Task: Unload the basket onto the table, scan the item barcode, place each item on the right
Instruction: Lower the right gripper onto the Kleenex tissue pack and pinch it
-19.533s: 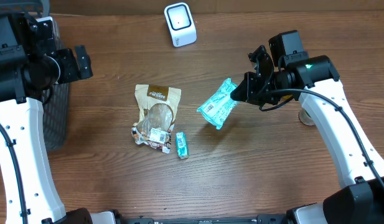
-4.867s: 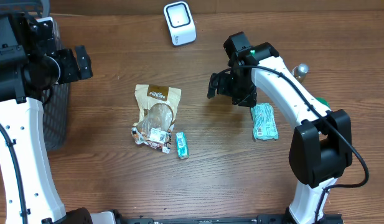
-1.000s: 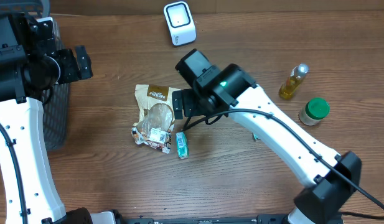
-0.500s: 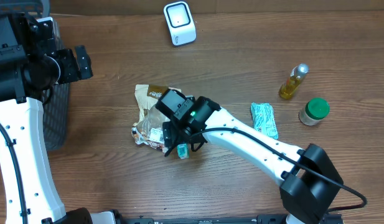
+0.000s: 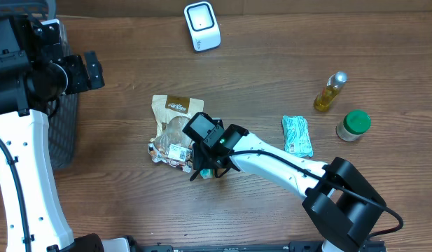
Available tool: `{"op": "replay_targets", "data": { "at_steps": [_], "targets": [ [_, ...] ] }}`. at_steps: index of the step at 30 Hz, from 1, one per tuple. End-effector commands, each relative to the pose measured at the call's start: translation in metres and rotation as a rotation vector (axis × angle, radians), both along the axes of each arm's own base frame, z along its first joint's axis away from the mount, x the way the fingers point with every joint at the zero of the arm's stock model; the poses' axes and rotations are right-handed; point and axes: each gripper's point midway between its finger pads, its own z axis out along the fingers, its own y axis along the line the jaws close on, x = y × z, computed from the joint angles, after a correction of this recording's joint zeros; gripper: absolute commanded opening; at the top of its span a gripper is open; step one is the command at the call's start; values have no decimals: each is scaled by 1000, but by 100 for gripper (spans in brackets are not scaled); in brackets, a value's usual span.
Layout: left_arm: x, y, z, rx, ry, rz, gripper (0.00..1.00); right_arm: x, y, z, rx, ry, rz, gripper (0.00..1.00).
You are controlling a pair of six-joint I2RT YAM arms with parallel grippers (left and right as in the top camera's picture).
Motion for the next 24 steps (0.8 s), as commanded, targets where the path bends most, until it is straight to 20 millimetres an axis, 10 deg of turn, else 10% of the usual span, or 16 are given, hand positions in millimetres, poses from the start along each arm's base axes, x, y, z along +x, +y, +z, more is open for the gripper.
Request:
{"op": "replay_targets", "data": {
  "at_steps": [1, 24],
  "targets": [
    [2, 0, 4, 1, -12, 3, 100, -1, -1, -5, 2, 5, -3, 49],
    [2, 0, 4, 1, -12, 3, 100, 2, 2, -10, 25, -14, -3, 19]
  ]
}}
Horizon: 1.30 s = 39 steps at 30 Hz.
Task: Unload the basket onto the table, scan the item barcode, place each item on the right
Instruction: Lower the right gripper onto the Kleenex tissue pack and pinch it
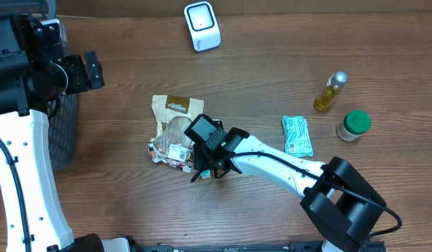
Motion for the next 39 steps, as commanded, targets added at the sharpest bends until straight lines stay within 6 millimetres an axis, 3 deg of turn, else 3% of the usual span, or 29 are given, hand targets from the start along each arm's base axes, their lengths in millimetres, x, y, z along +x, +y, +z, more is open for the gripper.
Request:
{"op": "replay_targets", "data": {
  "at_steps": [1, 5, 14, 17, 27, 35, 39],
  "targets": [
    [2, 0, 4, 1, -13, 3, 100, 0, -2, -3, -4, 1, -4, 18],
    [2, 0, 4, 1, -13, 3, 100, 1, -2, -3, -4, 0, -4, 11],
    [2, 0, 4, 1, -13, 3, 100, 1, -1, -2, -3, 0, -4, 9],
    [2, 0, 4, 1, -13, 3, 100, 2, -1, -2, -2, -1, -5, 4],
    [2, 0, 4, 1, -13, 4, 99, 12, -15, 14, -50, 10, 30, 4],
    [2, 0, 4, 1, -13, 3, 99, 46, -44, 50, -79, 21, -28, 4],
    [2, 0, 4, 1, -13, 3, 99, 66, -61, 57, -75, 11, -69, 4]
  ]
}}
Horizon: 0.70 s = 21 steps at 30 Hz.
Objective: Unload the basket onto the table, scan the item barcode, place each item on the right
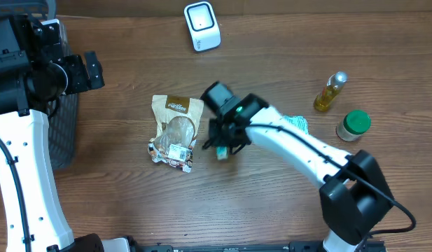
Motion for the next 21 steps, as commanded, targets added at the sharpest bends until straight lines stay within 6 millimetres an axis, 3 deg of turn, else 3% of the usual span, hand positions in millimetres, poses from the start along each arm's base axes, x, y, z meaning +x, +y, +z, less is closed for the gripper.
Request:
{"op": "replay_targets", "data": {
  "at_steps": [1, 10, 21],
  "targets": [
    [2, 0, 4, 1, -13, 3, 100, 20, -12, 8, 3, -32, -15, 4],
    [2, 0, 4, 1, -13, 3, 99, 51, -47, 9, 9, -56, -104, 10],
    [2, 0, 4, 1, -12, 4, 100, 57, -46, 11, 9, -91, -38, 9]
  ]
}}
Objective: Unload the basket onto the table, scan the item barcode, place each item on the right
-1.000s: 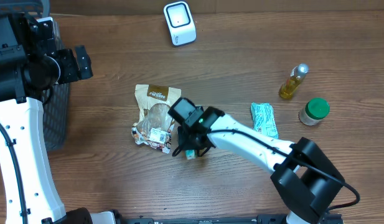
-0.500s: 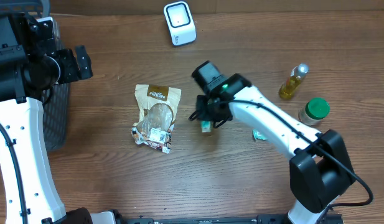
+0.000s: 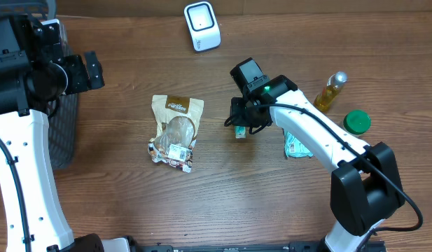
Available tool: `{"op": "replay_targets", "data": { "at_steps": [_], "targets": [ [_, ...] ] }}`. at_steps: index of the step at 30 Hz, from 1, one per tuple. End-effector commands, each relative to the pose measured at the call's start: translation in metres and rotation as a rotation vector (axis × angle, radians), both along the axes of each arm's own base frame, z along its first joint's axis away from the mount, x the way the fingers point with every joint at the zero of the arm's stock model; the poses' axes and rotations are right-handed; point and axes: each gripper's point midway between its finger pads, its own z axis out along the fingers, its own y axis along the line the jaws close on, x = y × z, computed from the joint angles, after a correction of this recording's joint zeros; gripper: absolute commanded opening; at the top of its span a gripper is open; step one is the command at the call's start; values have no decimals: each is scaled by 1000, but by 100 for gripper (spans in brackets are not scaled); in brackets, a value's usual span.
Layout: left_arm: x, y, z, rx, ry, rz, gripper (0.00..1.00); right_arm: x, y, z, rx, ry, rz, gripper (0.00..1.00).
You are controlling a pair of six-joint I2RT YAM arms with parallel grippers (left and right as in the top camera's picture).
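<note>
The item is a brown snack bag [image 3: 176,124] lying flat at mid-table, with a white barcode label [image 3: 178,151] near its lower end. A white scanner [image 3: 201,26] stands at the far edge. My right gripper [image 3: 239,130] hangs over bare wood to the right of the bag, apart from it, with nothing seen in it. Its fingers sit under the wrist, so their gap does not show. My left gripper [image 3: 94,70] is raised at the far left, away from everything, and its jaws are too small to read.
A teal packet [image 3: 297,143] lies partly under my right arm. An oil bottle [image 3: 330,91] and a green-lidded jar [image 3: 354,123] stand at the right. A dark basket [image 3: 64,129] sits at the left edge under the left arm.
My right gripper has moved right and farther back, from just right of the bag's lower half to open wood near the teal packet. The bag and the left arm have stayed put.
At the two oldest moments my right gripper was down at the bag's lower right corner by the label. Then it stood off the bag to its right with the bag left lying in place. Now it is farther right and back, still without the bag.
</note>
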Motion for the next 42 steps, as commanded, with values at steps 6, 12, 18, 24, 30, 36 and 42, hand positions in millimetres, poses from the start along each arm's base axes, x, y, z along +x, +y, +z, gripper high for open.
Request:
{"op": "replay_targets", "data": {
  "at_steps": [6, 12, 18, 24, 30, 36, 42],
  "targets": [
    [2, 0, 4, 1, -12, 3, 100, 9, 4, 7, 7, -37, 18, 9],
    [2, 0, 4, 1, -12, 3, 99, 10, 5, 8, 10, -41, 18, 9],
    [2, 0, 4, 1, -12, 4, 100, 10, 5, 8, 11, -43, 18, 9],
    [2, 0, 4, 1, -12, 3, 99, 10, 5, 8, 11, -43, 18, 9],
    [2, 0, 4, 1, -12, 3, 100, 10, 6, 8, 12, -44, 19, 9],
    [2, 0, 4, 1, -12, 3, 100, 12, 7, 9, 14, -55, 28, 9],
    [2, 0, 4, 1, -12, 3, 100, 7, 4, -1, 2, -39, 41, 9]
  ]
}}
